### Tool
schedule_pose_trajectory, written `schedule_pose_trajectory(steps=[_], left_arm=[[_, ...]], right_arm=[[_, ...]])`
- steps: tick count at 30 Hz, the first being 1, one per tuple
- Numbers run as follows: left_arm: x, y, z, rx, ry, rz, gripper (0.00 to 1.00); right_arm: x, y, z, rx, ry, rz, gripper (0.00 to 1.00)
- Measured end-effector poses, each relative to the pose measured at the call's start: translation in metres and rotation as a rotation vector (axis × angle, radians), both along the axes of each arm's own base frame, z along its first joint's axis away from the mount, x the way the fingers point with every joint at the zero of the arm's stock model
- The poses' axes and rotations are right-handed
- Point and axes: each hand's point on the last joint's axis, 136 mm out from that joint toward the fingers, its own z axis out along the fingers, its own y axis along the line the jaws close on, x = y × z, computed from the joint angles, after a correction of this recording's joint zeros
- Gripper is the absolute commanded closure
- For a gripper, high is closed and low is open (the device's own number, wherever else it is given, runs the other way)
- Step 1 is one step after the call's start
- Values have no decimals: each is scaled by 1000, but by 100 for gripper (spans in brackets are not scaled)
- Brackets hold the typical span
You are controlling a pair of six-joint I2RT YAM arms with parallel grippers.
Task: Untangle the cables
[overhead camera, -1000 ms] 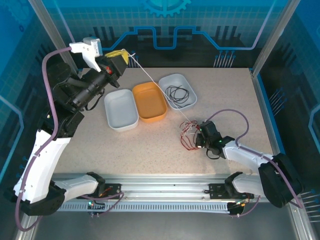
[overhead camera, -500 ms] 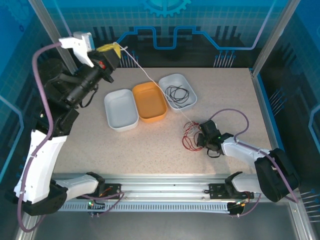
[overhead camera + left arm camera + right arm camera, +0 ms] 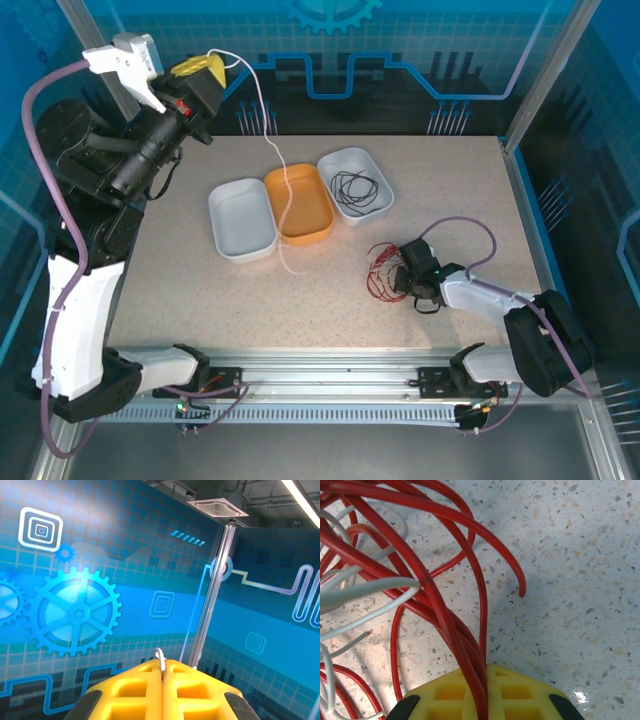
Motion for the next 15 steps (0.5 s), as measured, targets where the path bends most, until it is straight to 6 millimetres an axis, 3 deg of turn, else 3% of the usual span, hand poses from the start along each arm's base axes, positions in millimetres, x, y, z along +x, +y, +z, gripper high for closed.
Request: schedule_pose_trajectory(steps=[6, 15], left_arm=[[0, -1, 7, -5, -15, -4, 100], [40, -16, -18, 22, 58, -3, 100]], right_arm=[[0, 3, 0, 17, 4, 0, 95], [5, 7, 13, 39, -20, 5, 88]])
